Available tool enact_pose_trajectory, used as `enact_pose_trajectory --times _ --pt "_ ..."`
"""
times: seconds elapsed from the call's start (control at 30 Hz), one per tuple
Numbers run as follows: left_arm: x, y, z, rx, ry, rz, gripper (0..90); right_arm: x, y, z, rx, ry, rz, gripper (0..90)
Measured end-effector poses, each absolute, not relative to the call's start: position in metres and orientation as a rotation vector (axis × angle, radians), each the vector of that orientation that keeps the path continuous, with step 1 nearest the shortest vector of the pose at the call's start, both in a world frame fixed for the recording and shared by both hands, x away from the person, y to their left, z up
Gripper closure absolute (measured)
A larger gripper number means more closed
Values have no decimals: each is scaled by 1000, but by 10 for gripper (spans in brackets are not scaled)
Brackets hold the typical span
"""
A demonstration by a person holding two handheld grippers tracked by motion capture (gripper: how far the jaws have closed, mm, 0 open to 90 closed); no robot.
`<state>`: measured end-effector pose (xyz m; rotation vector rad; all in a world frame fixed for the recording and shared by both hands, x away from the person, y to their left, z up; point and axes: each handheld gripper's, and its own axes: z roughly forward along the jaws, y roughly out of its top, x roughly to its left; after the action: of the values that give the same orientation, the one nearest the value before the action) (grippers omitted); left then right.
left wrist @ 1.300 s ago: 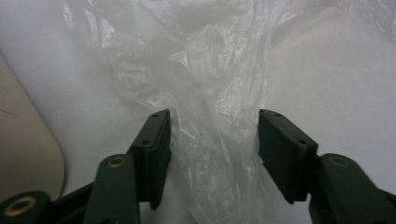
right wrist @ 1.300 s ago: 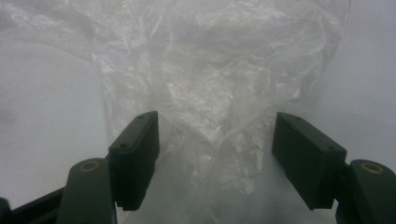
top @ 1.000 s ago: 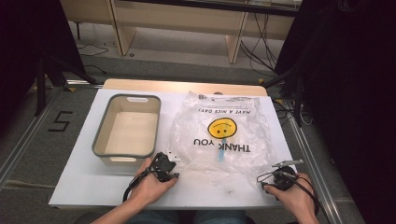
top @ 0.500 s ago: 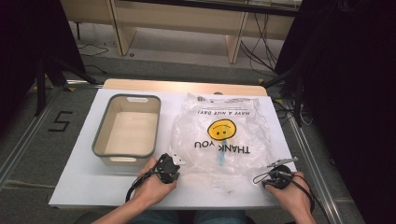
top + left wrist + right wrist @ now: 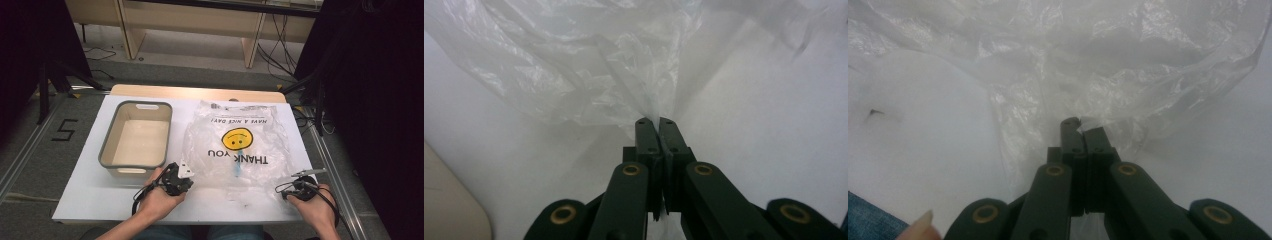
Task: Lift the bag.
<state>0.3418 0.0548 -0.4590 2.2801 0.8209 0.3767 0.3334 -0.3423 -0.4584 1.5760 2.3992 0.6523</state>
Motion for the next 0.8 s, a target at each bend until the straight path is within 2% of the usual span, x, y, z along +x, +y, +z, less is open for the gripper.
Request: enact_pose_trajectory --times 0.4,0.8 --pt "335 55 -434 2091 712 470 892 334 -346 -449 1561 2302 727 900" --pt "333 54 -418 1977 617 564 892 336 -347 -441 1534 2241 770 900"
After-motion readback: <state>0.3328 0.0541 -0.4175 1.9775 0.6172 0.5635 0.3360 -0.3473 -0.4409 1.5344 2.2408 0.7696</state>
